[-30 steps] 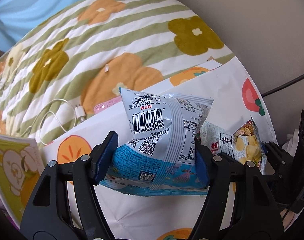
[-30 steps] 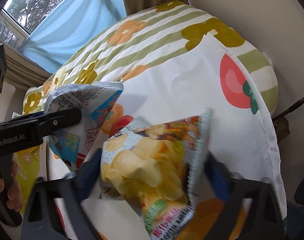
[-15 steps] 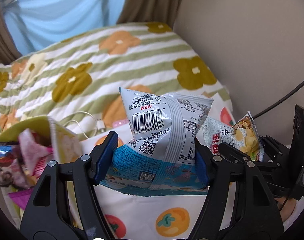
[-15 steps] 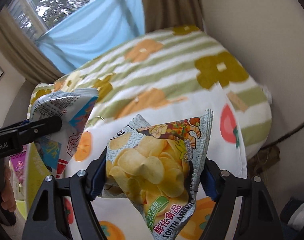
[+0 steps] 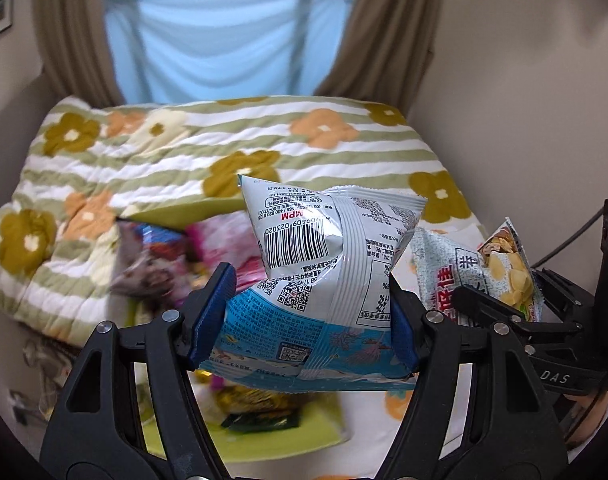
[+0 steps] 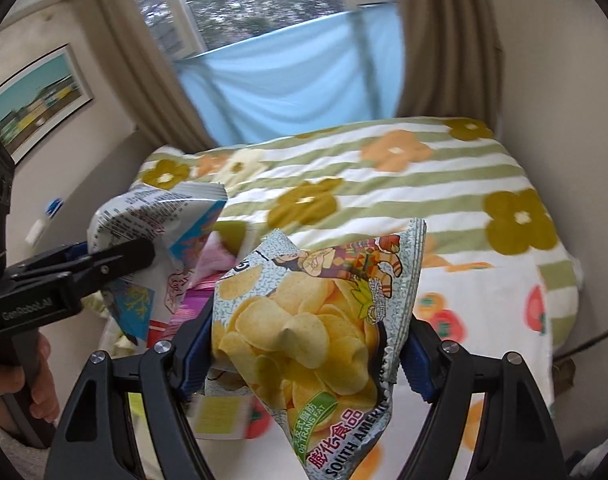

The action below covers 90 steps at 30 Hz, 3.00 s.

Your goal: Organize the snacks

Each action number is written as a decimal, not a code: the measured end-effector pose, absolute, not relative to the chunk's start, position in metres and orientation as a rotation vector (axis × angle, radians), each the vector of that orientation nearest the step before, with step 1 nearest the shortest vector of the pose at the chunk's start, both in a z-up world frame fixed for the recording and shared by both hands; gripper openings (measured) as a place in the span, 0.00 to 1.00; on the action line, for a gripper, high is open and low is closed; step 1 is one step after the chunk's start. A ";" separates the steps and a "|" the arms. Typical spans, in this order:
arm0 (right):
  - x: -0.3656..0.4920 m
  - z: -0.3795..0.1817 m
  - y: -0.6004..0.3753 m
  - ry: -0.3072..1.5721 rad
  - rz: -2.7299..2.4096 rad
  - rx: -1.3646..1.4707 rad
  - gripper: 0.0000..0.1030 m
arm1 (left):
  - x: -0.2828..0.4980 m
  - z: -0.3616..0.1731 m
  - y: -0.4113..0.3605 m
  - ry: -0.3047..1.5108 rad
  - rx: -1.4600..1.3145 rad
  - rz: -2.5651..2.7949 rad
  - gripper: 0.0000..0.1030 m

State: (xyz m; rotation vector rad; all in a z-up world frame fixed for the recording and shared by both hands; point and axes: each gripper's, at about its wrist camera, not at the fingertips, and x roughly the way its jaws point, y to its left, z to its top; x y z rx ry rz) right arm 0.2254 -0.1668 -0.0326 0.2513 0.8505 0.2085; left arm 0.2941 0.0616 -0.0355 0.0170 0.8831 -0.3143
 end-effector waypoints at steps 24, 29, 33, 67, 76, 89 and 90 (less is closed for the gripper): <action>0.216 -0.061 -0.017 0.935 0.255 0.175 0.72 | 0.286 -0.132 0.199 0.995 0.049 -0.158 0.99; 0.216 -0.069 -0.011 0.948 0.264 0.149 0.72 | 0.274 -0.132 0.215 1.002 -0.008 -0.148 0.99; 0.218 -0.072 -0.002 0.933 0.282 0.107 0.72 | 0.262 -0.131 0.231 1.005 -0.055 -0.128 0.99; 0.158 -0.005 -0.043 0.716 0.167 0.027 0.99 | 0.179 -0.031 0.191 0.800 0.014 -0.109 0.99; 0.096 0.041 -0.086 0.658 -0.015 0.072 0.99 | 0.112 0.014 0.153 0.669 0.102 -0.125 0.99; 0.020 0.048 -0.122 0.609 -0.107 0.030 0.99 | 0.035 0.018 0.113 0.611 0.035 -0.118 0.99; 0.018 0.047 -0.124 0.609 -0.112 0.028 0.99 | 0.031 0.018 0.110 0.608 0.035 -0.116 0.99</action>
